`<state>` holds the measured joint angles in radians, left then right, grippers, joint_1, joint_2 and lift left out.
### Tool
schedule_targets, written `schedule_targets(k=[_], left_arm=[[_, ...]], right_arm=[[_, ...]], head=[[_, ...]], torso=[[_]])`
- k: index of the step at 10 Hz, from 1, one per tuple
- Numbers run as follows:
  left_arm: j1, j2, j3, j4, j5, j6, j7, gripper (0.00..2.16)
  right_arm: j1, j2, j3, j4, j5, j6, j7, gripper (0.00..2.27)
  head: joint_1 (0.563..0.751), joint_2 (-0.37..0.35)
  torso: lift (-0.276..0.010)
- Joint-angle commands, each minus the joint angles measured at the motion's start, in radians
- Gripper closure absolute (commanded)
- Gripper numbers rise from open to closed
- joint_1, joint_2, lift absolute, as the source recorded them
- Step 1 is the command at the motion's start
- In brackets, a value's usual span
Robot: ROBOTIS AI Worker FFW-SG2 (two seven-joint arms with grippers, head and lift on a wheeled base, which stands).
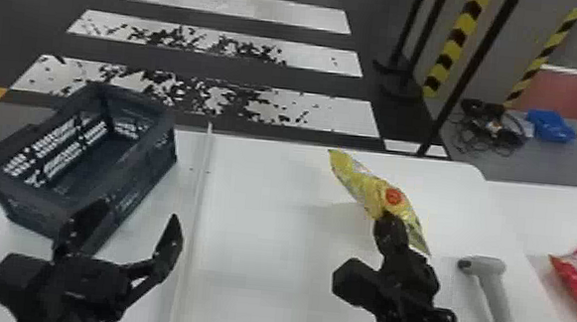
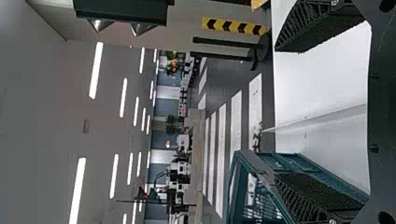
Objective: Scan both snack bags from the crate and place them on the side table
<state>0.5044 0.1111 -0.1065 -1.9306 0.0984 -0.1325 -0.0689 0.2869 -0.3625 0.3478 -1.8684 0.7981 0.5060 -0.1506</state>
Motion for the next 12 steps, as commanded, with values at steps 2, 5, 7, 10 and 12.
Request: schedule_targets(k=[2,5,7,10,12], left_arm=[[-0.006,0.001,-0.002,0.008,0.004,0.000,0.000,0.03],[-0.009,0.001,-0.006,0.008,0.006,0.000,0.000,0.03],[-0.009,-0.001,-0.006,0.012,0.007,-0.003,0.000,0.03],[-0.003,-0.004,-0.007,0.010,0.009,0.000,-0.003,0.03],[0.000,-0.005,-0.007,0.005,0.007,0.000,-0.005,0.03]], right_arm=[[0.066,-0.026,0.036,-0.066,-0.017,0.113,0.000,1.94],[0.109,-0.044,0.019,-0.198,-0.209,0.303,0.097,0.00],[0.115,-0.027,-0.142,-0.330,-0.628,0.444,0.353,0.05],[0.069,0.030,-0.371,-0.359,-1.097,0.549,0.568,0.05],[0.002,0.046,-0.510,-0.347,-1.246,0.570,0.582,0.05]], head=[[0.695,-0.099],[0.695,-0.118],[0.695,-0.122],[0.695,-0.047],[0.695,-0.017]], torso=[[-0.095],[-0.095],[-0.095],[-0.095],[-0.095]])
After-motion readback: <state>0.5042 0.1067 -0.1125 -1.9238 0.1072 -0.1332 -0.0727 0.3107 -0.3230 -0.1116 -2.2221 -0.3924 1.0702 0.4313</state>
